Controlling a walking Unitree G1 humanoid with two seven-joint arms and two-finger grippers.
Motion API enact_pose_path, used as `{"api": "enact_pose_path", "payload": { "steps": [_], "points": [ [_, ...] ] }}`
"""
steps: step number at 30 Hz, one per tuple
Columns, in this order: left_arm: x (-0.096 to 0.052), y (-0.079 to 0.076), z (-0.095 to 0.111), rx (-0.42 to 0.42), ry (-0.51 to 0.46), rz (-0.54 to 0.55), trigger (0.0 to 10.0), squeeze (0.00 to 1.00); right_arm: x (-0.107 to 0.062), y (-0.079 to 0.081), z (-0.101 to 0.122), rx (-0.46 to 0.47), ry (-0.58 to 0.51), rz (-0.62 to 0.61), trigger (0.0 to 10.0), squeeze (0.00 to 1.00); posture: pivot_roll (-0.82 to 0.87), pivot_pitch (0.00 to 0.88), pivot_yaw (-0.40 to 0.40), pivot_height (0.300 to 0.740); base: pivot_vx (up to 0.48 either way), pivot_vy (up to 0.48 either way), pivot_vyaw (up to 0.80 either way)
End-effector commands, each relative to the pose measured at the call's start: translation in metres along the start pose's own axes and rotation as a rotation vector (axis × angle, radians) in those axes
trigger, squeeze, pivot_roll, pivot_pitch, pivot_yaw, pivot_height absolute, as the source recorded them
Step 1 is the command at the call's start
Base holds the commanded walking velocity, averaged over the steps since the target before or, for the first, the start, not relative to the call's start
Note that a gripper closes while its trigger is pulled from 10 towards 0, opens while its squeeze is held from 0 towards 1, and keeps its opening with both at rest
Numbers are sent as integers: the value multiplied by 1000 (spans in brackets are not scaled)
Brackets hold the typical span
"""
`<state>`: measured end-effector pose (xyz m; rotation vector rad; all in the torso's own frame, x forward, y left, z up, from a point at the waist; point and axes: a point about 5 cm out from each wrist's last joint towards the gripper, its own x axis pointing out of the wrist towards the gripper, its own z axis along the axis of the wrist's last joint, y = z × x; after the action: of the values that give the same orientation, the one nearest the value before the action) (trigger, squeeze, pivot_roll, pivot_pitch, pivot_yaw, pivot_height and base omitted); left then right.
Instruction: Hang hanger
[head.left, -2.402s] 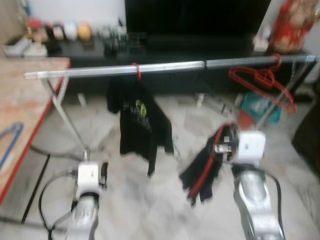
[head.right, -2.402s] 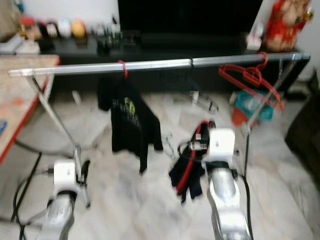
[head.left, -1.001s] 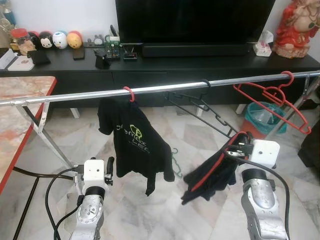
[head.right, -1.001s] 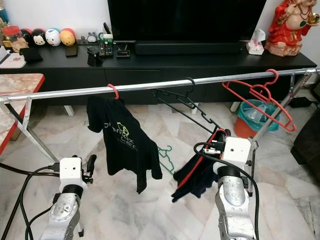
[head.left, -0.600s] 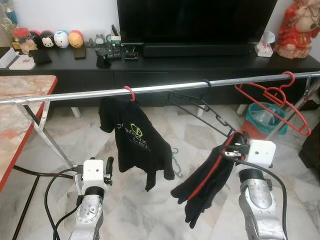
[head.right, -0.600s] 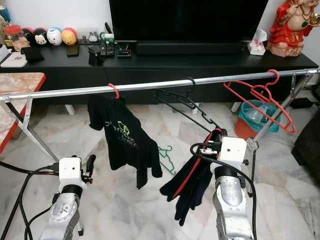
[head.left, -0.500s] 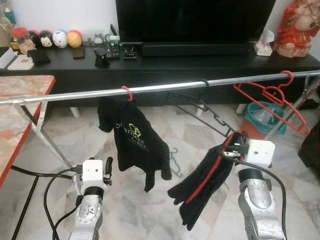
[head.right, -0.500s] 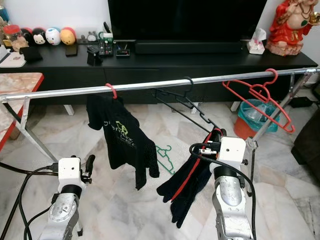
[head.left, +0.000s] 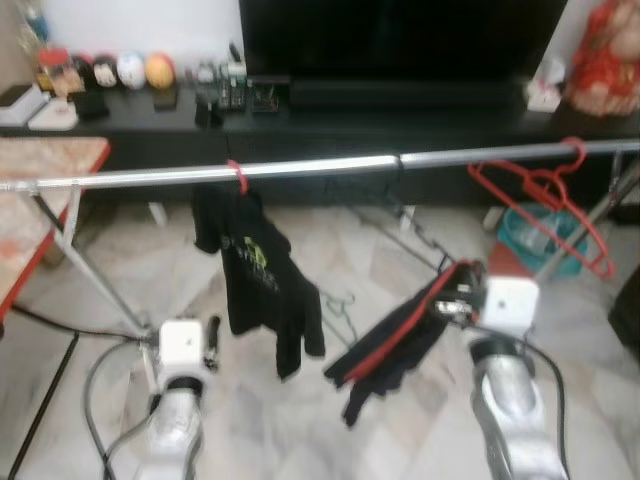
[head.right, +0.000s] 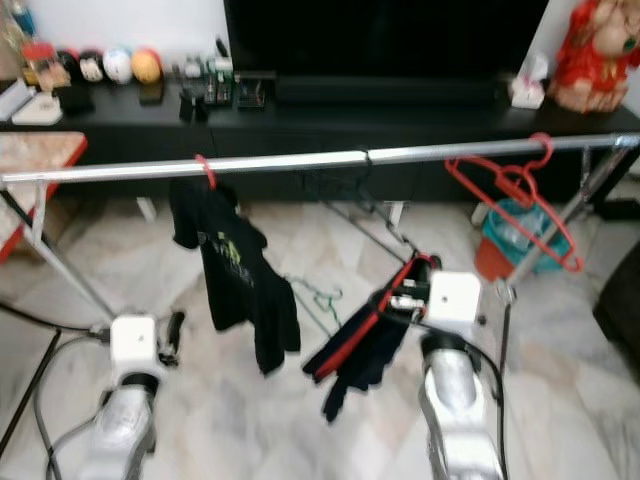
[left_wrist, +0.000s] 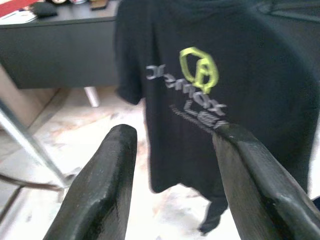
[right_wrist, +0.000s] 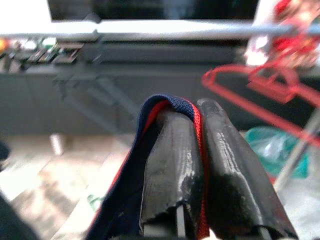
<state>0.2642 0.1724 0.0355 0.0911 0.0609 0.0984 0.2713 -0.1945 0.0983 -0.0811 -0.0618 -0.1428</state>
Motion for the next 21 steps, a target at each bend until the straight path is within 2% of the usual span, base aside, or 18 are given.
{"api": "enact_pose_path", "payload": {
  "steps": [1, 21],
  "points": [
    [0, 9, -2, 17, 14, 23, 10000, 0, 2, 2, 10, 24, -51, -3, 10000, 0, -27, 59, -23, 740, 0, -319, 0],
    [-1, 9, -2, 18, 12, 24, 10000, 0, 2, 1, 11, 27, -56, -7, 10000, 0, -24, 66, -25, 740, 0, -320, 0]
  ]
}}
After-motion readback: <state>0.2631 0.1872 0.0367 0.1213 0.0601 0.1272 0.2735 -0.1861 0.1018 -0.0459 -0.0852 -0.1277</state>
